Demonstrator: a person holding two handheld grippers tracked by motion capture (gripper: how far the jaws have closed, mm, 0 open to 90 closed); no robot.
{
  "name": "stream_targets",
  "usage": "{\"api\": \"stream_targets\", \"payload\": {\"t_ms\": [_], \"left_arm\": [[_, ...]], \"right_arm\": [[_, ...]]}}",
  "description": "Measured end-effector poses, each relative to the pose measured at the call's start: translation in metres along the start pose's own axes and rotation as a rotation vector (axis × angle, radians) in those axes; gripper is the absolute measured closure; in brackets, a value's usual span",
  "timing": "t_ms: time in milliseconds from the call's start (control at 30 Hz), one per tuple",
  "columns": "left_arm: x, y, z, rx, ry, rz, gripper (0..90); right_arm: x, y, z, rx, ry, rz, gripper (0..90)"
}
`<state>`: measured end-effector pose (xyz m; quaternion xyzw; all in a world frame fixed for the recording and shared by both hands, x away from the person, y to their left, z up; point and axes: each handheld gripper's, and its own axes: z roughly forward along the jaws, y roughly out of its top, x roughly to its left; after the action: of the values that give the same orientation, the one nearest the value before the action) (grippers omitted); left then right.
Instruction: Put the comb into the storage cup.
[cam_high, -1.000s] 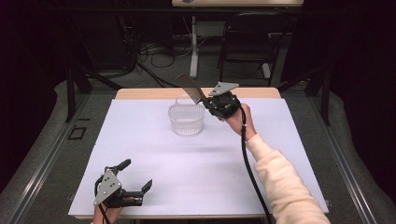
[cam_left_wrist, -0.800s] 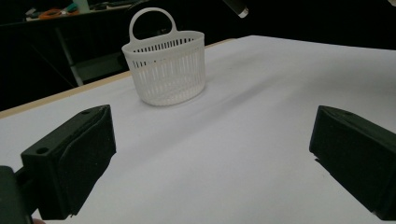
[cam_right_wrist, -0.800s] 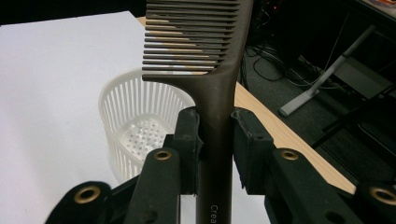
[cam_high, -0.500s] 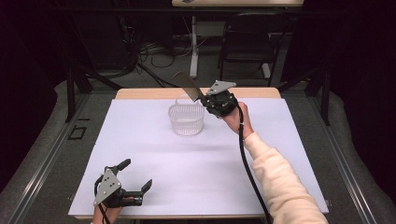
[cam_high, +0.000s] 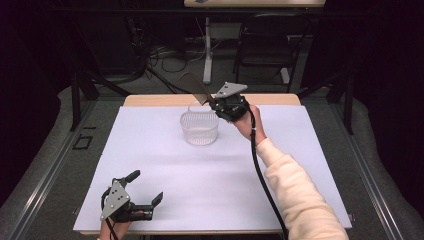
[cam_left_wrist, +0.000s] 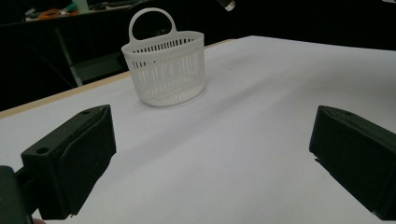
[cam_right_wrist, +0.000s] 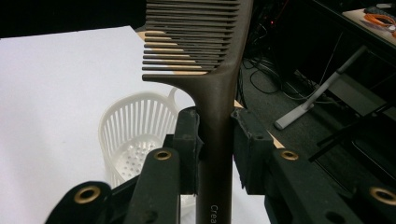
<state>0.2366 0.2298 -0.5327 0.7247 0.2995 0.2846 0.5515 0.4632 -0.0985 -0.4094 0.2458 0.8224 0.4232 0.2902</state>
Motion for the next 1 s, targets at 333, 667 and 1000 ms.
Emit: {"api": "stream_targets", "payload": {"t_ms": [333,667,1000], "left_arm": [[0.000,0.000,0.000,0.000,0.001,0.001,0.6],[0.000,0.000,0.000,-0.001,0.001,-0.001,0.5],[0.000,0.000,0.000,-0.002,0.001,-0.001,0.5]], "right_arm": [[-0.001,0.001,0.007,-0.012,-0.005,0.010,72.8],[-0.005,-0.003,0.013,-0.021,-0.013,0.023,72.7],[-0.004,-0.004,0.018,-0.028,-0.024,0.018,72.7]]}}
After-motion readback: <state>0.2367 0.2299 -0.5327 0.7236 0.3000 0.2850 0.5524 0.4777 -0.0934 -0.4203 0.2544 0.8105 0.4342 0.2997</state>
